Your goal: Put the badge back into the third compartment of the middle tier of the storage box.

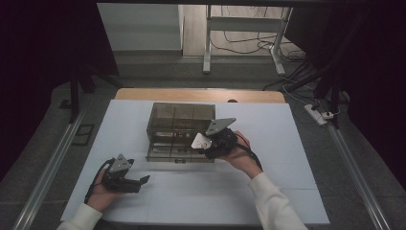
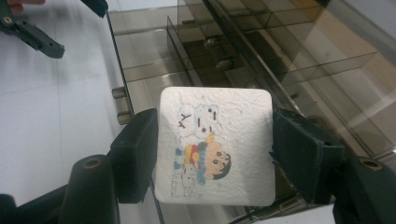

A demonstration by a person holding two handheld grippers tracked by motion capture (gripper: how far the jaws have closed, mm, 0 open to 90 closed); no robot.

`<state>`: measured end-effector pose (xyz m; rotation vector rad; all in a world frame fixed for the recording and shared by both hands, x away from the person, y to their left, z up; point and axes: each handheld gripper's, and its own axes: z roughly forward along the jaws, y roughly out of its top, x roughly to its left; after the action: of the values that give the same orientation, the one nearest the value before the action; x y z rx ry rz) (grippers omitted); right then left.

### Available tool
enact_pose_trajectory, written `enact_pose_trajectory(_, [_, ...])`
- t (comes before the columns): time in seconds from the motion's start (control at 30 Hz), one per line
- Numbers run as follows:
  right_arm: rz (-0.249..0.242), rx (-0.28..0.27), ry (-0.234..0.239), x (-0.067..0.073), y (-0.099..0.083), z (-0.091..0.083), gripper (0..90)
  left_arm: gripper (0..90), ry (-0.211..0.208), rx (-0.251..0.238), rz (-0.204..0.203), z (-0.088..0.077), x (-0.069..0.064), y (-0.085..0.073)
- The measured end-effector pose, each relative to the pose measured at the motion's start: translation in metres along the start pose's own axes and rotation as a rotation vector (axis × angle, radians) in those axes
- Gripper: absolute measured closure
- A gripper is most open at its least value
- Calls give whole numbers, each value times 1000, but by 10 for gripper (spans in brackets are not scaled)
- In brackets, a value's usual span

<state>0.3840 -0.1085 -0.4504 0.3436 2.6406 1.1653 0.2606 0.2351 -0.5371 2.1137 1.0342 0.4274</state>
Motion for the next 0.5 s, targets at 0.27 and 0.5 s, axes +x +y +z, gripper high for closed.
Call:
enact_pose_trajectory(0.27, [-14,36,1,-2,-4,5,332,120,-3,4,2,0,0,0])
enact_pose_trajectory(0.5, [-38,62,4,-2,-6,8,314,120,-2,6,1,0,0,0])
